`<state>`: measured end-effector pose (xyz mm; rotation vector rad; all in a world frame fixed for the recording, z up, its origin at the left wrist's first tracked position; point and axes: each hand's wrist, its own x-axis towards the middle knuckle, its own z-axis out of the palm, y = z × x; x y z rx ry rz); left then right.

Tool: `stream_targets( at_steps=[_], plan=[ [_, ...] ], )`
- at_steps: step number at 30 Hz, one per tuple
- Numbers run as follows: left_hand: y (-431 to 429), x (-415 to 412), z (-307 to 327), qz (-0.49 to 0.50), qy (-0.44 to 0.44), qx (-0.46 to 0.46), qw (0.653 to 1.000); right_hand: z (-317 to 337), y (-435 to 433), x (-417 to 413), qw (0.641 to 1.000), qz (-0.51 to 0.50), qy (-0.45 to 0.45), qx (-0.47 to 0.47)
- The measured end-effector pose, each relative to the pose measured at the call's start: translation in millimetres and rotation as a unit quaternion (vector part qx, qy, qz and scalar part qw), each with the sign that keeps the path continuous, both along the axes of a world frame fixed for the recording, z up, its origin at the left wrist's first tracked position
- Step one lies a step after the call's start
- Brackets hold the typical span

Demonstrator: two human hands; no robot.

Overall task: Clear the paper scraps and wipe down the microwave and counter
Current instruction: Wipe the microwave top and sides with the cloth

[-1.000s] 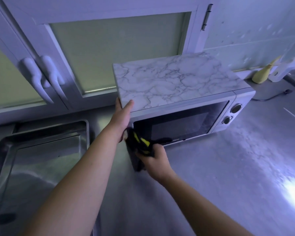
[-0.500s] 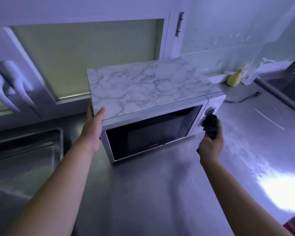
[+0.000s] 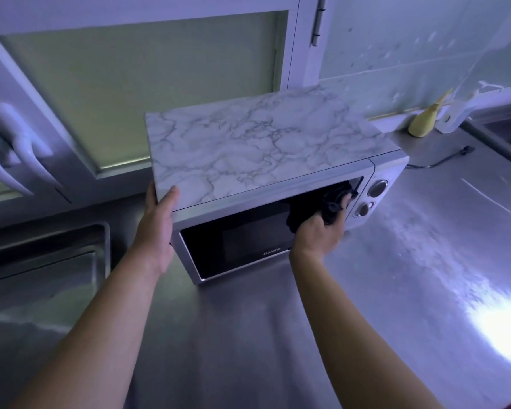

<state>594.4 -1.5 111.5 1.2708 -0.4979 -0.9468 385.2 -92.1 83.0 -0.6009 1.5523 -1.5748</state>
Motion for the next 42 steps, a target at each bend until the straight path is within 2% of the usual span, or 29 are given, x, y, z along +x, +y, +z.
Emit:
stream_targets(
  at_steps=[5, 16, 18, 21, 26, 28, 31, 33, 35, 38, 42],
  plan=[
    [-2, 0, 1, 0.003, 0.003, 0.001, 1.000, -5, 30, 37, 0.999, 0.004, -0.031, -0.020],
    [-4, 0, 1, 0.016, -0.021, 0.009, 1.000, -21, 128, 117, 0.990, 0.103, -0.085, -0.046],
    [-3, 1, 1, 0.012, -0.024, 0.017, 0.999, -30, 147, 125, 0.984, 0.149, -0.088, -0.046],
    [-2, 4, -2, -0.001, -0.019, 0.024, 1.000, -42, 177, 141, 0.965, 0.234, -0.111, -0.035],
    [-1, 7, -4, -0.011, -0.018, 0.036, 0.999, -48, 190, 141, 0.944, 0.287, -0.159, -0.028],
    [-1, 10, -5, -0.009, -0.018, 0.030, 0.999, -47, 186, 125, 0.929, 0.344, -0.132, -0.028],
    [2, 11, -4, 0.006, -0.022, 0.020, 1.000, -47, 174, 86, 0.879, 0.474, -0.059, -0.009],
    [3, 12, -4, 0.016, -0.019, 0.014, 1.000, -47, 165, 56, 0.855, 0.518, -0.025, 0.014],
    [4, 12, -2, 0.030, -0.015, 0.012, 0.999, -49, 161, 22, 0.861, 0.506, 0.004, 0.054],
    [3, 11, -3, 0.044, -0.016, -0.001, 0.999, -57, 159, -30, 0.891, 0.438, 0.061, 0.102],
    [6, 9, -4, 0.044, -0.010, 0.010, 0.999, -53, 134, -75, 0.931, 0.335, 0.100, 0.110]
  ],
)
